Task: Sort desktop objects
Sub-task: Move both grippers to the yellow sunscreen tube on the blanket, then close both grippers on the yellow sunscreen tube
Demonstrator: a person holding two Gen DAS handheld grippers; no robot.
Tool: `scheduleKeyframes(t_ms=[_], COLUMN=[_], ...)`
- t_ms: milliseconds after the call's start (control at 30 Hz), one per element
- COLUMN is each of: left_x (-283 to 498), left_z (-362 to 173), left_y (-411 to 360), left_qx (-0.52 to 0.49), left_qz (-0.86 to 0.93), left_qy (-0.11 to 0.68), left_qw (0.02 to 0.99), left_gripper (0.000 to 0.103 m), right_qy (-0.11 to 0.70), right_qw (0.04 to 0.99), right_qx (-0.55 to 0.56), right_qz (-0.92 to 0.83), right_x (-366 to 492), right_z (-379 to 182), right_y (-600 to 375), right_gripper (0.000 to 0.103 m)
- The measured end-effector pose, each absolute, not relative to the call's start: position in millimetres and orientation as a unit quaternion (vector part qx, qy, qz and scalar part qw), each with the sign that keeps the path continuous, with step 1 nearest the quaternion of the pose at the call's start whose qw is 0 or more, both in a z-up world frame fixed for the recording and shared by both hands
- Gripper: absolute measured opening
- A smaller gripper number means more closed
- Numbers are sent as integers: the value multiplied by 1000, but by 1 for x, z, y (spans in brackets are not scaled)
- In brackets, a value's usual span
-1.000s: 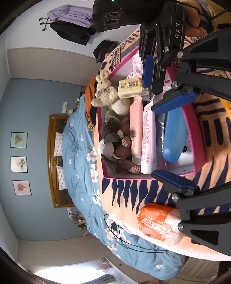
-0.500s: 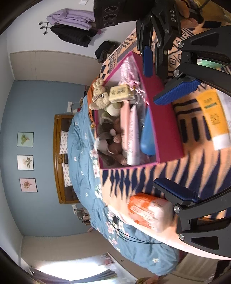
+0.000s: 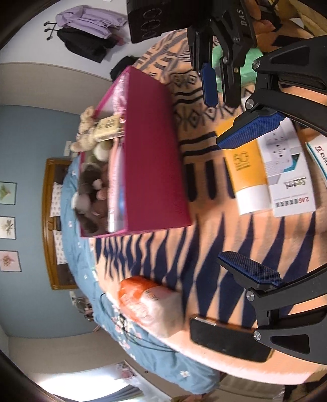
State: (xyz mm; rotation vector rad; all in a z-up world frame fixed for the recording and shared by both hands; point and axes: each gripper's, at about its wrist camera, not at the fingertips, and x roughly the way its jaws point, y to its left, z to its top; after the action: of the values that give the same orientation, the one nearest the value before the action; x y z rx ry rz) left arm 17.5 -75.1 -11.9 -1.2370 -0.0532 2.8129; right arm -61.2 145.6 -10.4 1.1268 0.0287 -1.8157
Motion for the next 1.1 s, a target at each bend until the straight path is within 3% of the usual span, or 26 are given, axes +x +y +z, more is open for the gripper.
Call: scheduleKeyframes(t_ms=[267,533,767,1100], left_x=[16,11,10,10], left_z=[-31,-46,-49,-48], left_y=[-69,-74,-79,-80], left_qx=[-432,-458,-466,-470], left_qz=[901,886,879,878], left_qy=[-15,-33,-53,-53], left_qw=[49,67,83,71], left_gripper=[85,69,60,61], right_qy=[12,41,5,-38], right_qw=[456,447,461,470], right_qx=[489,507,515,511], right_qz=[-744,-736,-723,-719], right_x=[-65,-67,-76,-77], right_z=[-28,-37,-40,-37], right_y=[137,119,120,124], right_gripper=[48,59,61,65])
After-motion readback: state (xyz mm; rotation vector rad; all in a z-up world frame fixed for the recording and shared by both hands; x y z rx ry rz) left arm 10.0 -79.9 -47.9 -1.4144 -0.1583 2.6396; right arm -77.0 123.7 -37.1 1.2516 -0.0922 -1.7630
